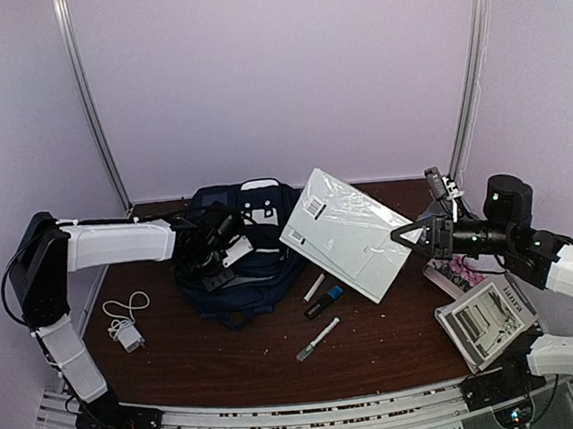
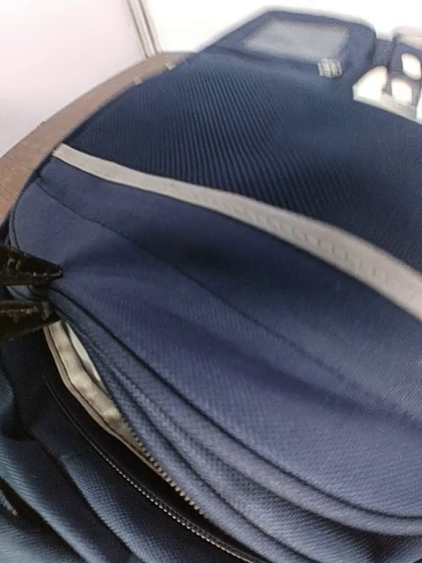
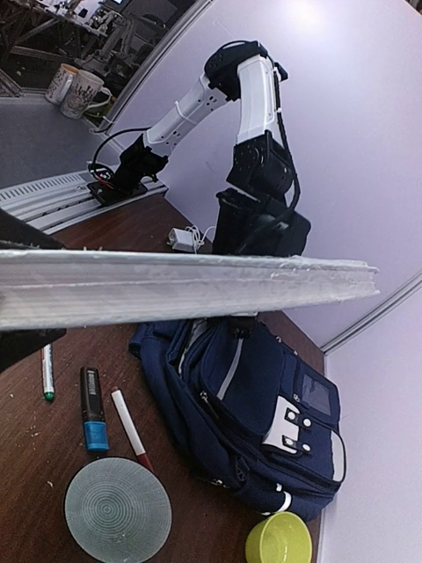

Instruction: Pack the student bag

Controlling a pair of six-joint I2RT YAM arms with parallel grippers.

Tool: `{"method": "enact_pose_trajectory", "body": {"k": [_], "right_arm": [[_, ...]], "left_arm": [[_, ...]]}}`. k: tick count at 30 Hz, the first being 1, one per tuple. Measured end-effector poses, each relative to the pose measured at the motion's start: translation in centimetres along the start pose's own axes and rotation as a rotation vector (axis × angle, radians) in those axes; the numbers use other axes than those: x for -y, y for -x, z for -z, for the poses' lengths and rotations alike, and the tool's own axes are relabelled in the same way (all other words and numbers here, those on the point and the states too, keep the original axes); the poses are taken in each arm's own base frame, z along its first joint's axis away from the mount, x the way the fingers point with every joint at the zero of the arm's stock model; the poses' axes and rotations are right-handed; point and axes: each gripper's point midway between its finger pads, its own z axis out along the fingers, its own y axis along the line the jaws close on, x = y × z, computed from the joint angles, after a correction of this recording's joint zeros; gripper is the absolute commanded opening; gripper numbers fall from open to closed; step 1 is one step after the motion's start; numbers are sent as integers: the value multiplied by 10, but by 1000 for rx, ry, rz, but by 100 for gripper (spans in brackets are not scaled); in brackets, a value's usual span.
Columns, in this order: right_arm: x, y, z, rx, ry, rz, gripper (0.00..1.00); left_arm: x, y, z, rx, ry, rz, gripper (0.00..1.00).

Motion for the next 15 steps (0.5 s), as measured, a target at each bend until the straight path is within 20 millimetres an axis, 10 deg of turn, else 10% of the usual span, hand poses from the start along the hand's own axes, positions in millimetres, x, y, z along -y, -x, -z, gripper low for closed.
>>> {"method": "enact_pose_trajectory", "body": {"k": [15], "right_arm": [[29, -50, -34, -165, -107, -129, 0]], "left_arm": [[-48, 28, 81, 273, 73, 243, 0]]}}
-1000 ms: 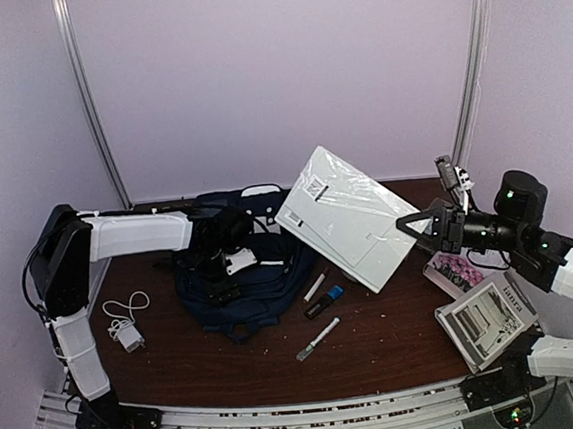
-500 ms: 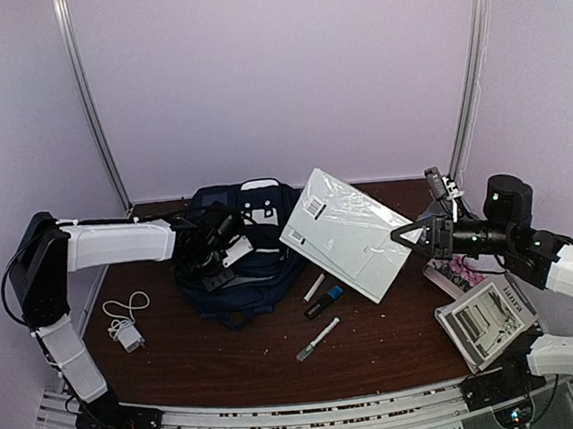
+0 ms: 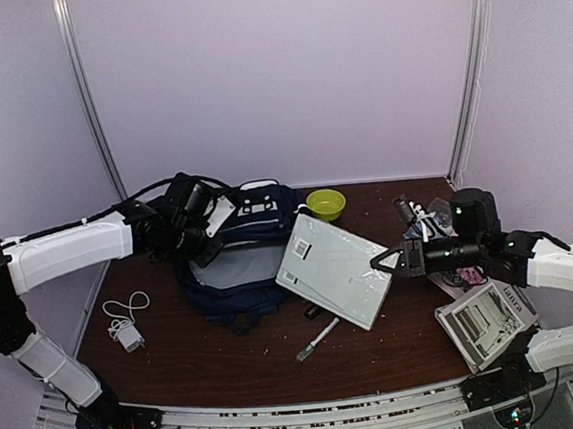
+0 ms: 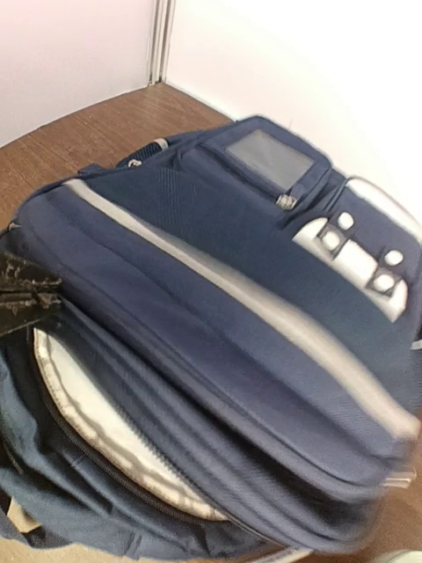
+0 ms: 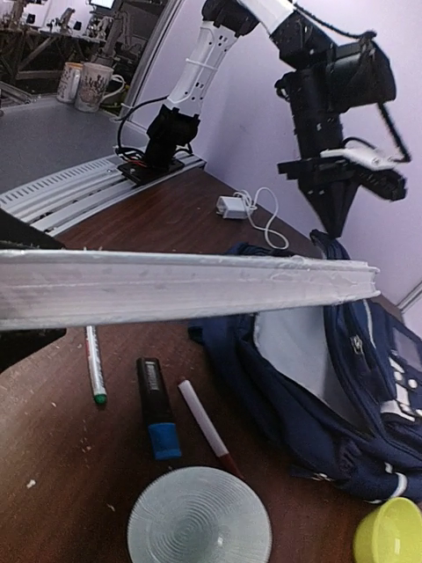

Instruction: Pack the student bag

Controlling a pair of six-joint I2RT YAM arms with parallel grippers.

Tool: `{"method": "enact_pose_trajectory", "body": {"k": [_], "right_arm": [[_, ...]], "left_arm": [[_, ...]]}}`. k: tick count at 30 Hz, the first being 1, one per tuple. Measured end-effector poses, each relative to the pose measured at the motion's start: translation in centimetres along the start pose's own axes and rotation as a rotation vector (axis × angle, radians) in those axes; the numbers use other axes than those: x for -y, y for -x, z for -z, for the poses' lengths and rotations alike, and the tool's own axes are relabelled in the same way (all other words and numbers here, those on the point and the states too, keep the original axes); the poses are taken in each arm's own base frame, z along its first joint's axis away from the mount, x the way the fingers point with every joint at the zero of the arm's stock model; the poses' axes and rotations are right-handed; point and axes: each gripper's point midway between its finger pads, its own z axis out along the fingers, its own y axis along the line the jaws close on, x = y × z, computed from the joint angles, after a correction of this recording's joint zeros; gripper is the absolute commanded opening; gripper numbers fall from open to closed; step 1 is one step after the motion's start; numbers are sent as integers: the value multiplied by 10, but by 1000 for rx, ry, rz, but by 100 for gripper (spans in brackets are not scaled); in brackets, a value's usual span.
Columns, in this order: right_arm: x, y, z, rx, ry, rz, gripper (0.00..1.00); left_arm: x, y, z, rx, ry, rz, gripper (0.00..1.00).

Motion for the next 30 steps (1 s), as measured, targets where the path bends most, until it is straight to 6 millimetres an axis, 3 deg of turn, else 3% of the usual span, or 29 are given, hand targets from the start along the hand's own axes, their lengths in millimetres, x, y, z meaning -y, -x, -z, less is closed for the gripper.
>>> {"method": "enact_pose_trajectory", "body": {"k": [6, 10, 14, 16, 22, 26, 30], "right_arm": [[-1, -39, -37, -157, -7, -182, 0], [11, -41, -61, -182, -52, -327, 0], [15, -32, -69, -162, -77, -380, 0], [13, -28, -66, -145, -93, -372, 0], [11, -16, -54, -88, -123, -338, 0], [12, -13, -54, -73, -132, -333, 0], [14, -13, -55, -72, -139, -330, 0]], "left_arm": [[-20, 23, 24, 78, 47, 79, 0], [-23, 33, 27, 110, 46, 97, 0], [-5, 24, 20, 77, -53, 52, 63], [5, 11, 12, 30, -123, 38, 80], [11, -31, -29, -122, -206, 20, 97], [8, -60, -59, -223, -210, -41, 98], [21, -79, -80, -283, -259, -145, 98]]}}
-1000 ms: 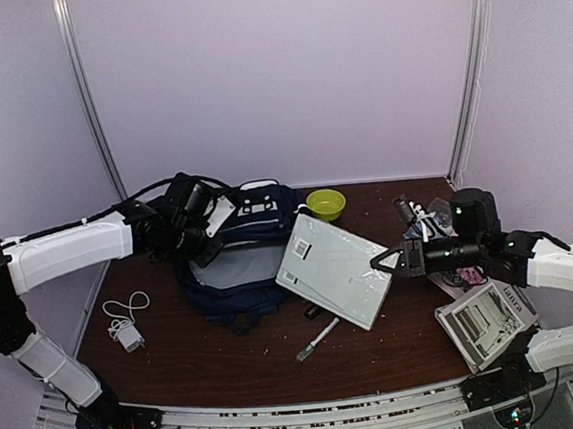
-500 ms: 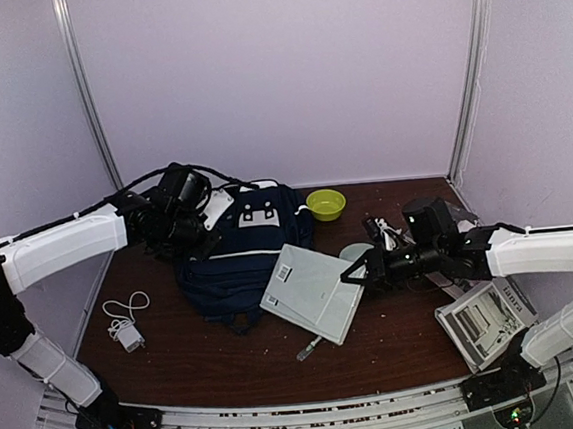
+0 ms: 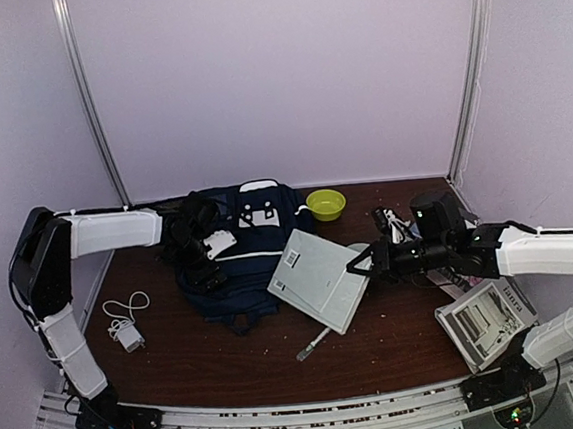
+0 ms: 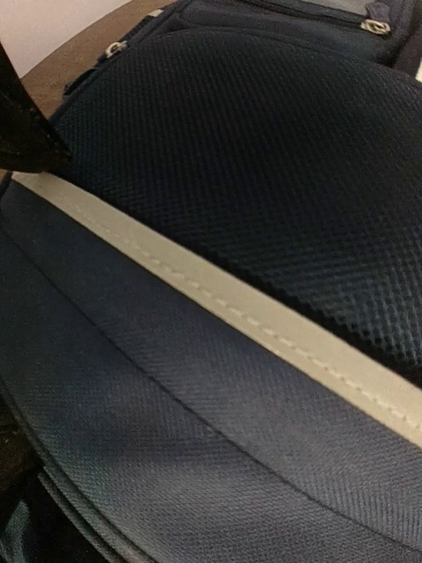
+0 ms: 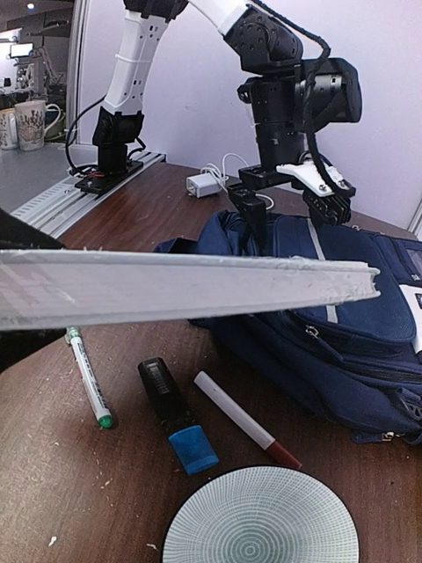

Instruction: Pack the student bag

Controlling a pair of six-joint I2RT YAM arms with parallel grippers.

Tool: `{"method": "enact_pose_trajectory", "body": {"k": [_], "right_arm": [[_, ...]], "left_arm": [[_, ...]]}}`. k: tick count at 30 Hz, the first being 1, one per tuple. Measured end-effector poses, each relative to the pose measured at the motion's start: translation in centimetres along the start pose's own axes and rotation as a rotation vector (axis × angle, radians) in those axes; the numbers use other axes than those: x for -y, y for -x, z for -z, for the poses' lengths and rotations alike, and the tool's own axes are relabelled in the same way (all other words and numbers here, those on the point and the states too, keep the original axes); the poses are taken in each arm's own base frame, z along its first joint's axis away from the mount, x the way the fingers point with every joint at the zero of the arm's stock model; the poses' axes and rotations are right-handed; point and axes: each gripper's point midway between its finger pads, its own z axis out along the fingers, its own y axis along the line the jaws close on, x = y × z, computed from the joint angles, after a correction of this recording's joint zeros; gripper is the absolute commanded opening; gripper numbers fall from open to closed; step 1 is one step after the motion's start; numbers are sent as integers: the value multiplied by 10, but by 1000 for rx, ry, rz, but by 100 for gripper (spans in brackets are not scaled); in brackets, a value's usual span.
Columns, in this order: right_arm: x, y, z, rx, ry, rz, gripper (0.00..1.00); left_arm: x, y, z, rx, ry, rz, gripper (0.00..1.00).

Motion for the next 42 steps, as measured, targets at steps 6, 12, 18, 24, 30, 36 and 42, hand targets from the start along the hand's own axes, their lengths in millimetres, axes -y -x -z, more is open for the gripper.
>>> {"method": "enact_pose_trajectory", "body": {"k": [6, 12, 18, 24, 30, 36, 42], "right_arm": [[5, -3, -6, -21, -12, 6, 0], [4, -2, -6, -19, -10, 30, 0], [4, -1, -6, -15, -12, 33, 0], [0, 1, 0, -4, -7, 22, 0], [-15, 5, 1, 27, 36, -38, 0], [-31, 7, -13, 55, 97, -110, 0], [-23, 17, -67, 79, 49, -218, 0]], "left_arm": [[-6, 4, -17, -26, 39, -98, 81], [1, 10, -19, -17, 24, -136, 0], [-4, 14, -13, 32, 64, -88, 0], [-24, 27, 31, 150, 146, 77, 0], [-46, 44, 100, 345, 200, 278, 0], [-45, 39, 139, 425, 199, 388, 0], [-30, 32, 170, 459, 190, 430, 0]]}}
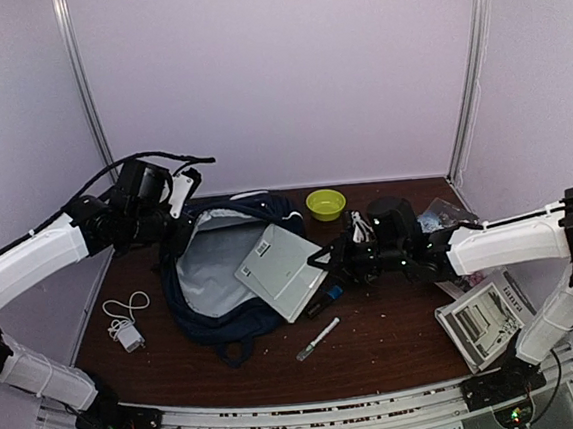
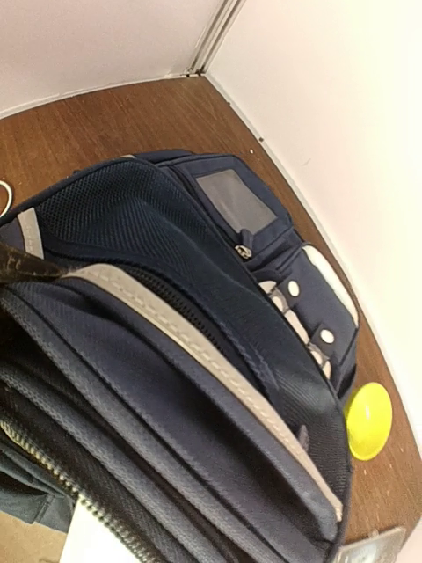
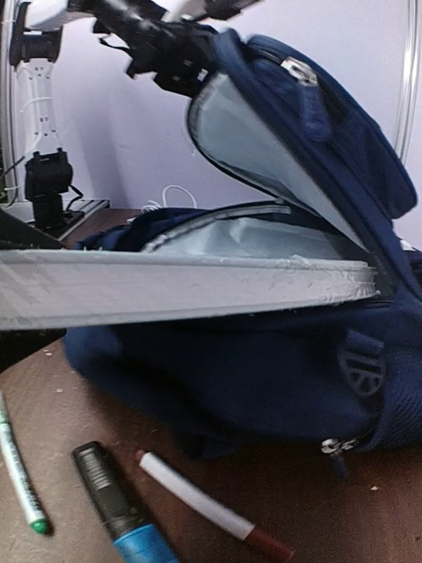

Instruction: Pack the student bag

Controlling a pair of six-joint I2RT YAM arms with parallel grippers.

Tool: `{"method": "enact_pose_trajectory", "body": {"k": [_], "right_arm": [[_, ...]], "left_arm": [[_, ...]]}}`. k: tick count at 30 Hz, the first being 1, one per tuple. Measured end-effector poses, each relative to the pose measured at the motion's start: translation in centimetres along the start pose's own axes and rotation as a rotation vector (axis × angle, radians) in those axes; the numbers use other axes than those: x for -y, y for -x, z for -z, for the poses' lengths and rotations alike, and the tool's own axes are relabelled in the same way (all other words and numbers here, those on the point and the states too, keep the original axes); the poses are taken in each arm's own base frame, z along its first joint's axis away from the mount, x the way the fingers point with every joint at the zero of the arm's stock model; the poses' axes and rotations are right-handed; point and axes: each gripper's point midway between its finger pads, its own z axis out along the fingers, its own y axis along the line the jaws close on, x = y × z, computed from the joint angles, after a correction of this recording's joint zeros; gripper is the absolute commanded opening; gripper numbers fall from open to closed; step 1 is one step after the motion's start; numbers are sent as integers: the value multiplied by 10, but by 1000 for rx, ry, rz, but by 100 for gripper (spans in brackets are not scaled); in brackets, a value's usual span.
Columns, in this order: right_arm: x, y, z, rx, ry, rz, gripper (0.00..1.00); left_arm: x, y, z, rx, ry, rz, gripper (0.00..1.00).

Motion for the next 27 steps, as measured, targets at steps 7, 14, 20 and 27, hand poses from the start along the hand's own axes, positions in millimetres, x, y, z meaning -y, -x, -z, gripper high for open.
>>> {"method": "enact_pose_trajectory", "body": {"k": [7, 14, 20, 27], "right_arm": [[-33, 38, -61, 104, 12, -70, 0], [-53, 78, -103, 226, -4, -96, 13], [-73, 104, -134, 276, -13, -70, 52], [-75, 96, -127, 174, -114, 218, 67]], "left_arm": [[19, 9, 28, 55, -50, 10, 0], [20, 17, 56, 130, -73, 65, 0], [30, 11, 58, 159, -125, 122, 0], [13, 3, 50, 146, -32, 174, 0]]}}
